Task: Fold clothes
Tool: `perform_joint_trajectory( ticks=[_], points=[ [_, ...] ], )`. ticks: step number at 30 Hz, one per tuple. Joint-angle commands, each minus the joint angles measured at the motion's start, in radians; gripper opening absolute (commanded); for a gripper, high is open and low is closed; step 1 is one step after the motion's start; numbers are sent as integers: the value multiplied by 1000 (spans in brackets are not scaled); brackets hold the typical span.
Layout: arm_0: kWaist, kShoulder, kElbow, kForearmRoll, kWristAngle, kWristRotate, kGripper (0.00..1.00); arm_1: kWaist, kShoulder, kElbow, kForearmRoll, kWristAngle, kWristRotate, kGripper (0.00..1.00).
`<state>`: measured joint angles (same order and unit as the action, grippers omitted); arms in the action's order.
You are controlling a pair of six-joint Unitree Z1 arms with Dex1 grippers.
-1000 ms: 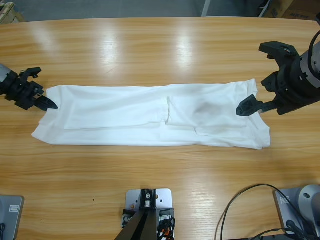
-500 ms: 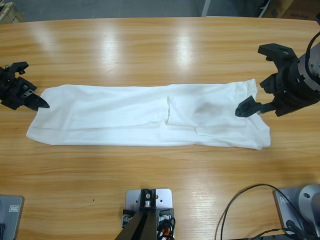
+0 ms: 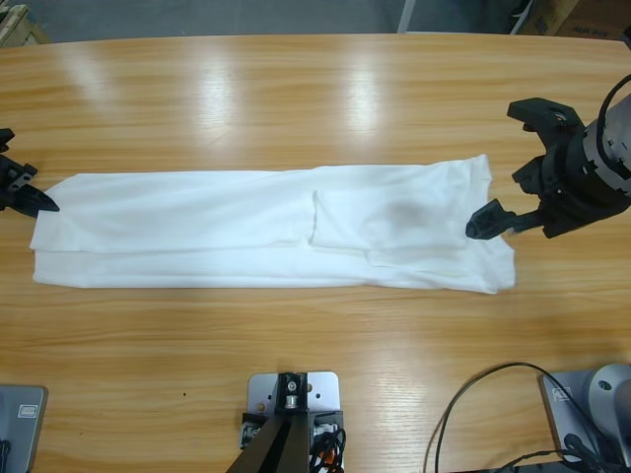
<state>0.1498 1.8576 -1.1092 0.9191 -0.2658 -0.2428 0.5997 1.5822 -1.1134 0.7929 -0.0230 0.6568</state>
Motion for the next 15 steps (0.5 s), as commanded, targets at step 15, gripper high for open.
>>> perform_joint_trajectory(
  ticks=[15],
  points=[
    [37, -29, 20, 49, 189, -125, 968, -22, 34, 72, -46, 6, 7, 1000]
  ],
)
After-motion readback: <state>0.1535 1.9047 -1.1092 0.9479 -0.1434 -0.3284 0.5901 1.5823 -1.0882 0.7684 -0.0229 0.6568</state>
